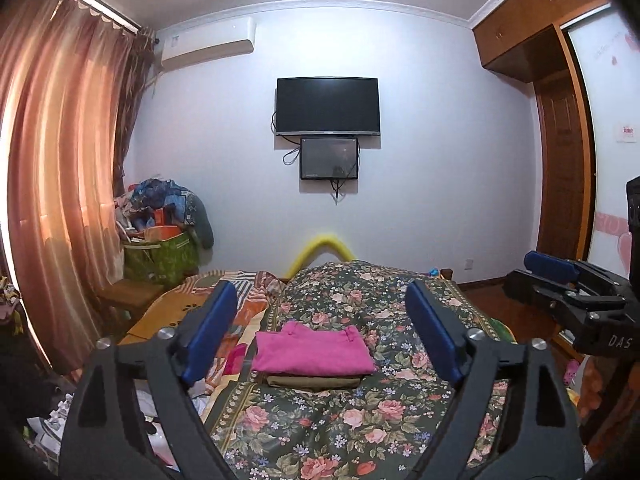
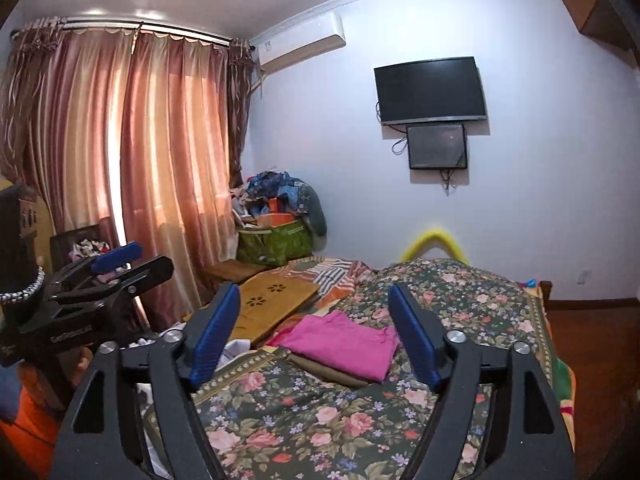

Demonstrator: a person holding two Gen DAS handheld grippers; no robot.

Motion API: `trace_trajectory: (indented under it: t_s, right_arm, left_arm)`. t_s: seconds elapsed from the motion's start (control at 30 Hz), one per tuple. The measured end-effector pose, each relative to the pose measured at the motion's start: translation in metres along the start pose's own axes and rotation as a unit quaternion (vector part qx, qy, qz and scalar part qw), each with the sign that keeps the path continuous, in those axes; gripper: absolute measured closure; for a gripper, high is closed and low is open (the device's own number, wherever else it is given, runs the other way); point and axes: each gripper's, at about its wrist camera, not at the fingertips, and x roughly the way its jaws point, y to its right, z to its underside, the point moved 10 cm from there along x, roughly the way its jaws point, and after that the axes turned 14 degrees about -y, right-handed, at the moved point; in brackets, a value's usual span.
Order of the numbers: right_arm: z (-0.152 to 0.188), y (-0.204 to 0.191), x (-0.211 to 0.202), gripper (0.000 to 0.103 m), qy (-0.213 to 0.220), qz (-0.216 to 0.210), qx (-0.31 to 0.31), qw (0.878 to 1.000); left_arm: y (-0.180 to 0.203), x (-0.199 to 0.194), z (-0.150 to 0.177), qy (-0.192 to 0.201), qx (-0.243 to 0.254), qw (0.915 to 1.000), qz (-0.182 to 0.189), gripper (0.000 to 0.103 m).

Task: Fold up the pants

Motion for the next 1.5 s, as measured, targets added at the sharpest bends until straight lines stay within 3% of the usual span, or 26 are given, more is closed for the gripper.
trace_trajectory:
  t_s: [0.1,0.33,1.5]
  right_arm:
    - [0.003,-0.002,-0.004,0.014,0.006,0.009,0.004,1.0]
    - [0.007,0.0,-0.009,0.003,0.01,0.029,0.013,0.999]
    - [0.015,0.008,-0.017,0.001,0.001,0.056,0.009,0.998]
  left_arm:
    - [0.002,-0.002,0.005,0.001,0.002,1.0,0.001,0.003]
    - [0.008,0.002,0.014,-0.006,0.01,0.9999,0.005,0.0]
    - [0.008,0.015,0.021,-0.019,-0.004,0.9996,0.021,0.0]
